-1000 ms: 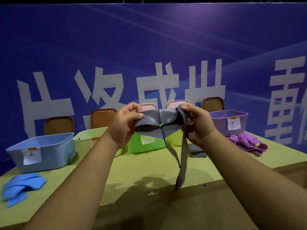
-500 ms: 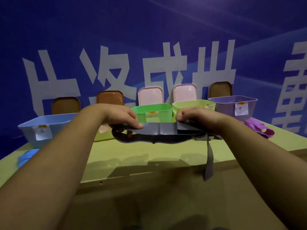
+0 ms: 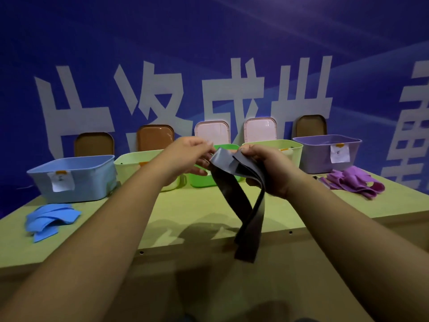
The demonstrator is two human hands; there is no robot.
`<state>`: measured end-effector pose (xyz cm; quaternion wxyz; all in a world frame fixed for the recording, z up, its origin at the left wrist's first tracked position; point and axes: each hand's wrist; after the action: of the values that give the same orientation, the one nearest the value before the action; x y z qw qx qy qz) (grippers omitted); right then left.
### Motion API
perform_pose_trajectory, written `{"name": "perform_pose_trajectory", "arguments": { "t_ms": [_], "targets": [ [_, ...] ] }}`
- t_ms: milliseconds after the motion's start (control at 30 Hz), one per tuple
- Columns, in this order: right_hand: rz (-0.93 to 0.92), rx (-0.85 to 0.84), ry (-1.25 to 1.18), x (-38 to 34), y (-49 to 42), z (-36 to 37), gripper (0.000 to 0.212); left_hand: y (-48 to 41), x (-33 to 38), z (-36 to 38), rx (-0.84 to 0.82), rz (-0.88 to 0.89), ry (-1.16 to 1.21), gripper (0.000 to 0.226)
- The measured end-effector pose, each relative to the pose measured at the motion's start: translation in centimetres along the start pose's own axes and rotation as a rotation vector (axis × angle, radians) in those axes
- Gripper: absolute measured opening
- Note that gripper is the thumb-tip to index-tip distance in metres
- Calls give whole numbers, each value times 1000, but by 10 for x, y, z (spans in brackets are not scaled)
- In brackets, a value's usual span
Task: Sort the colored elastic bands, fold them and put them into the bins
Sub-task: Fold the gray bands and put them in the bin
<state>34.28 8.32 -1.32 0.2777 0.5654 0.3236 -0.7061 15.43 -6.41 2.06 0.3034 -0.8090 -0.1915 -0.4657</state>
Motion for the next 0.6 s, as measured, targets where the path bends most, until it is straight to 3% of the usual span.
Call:
{"name": "perform_pose_trajectory", "arguments": {
  "t_ms": [100,267,600],
  "targets": [
    [-28,11,-85,1,1,8,18,5,14,3,38,-17,28,35],
    [-131,48,-16,0,4,11,15,11,32,6,153,99,-77,6],
    [-332,163,169,-7,12,6,23,6,76,-5,216,228,-283,9]
  ]
}}
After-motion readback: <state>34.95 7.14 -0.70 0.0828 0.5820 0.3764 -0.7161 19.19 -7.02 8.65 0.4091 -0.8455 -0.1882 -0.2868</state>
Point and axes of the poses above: each hand's wrist, its own y-axis away from the middle knuckle, its own z-axis out of the palm, x = y × z, and after that the axes turned 11 degrees about x, right-handed
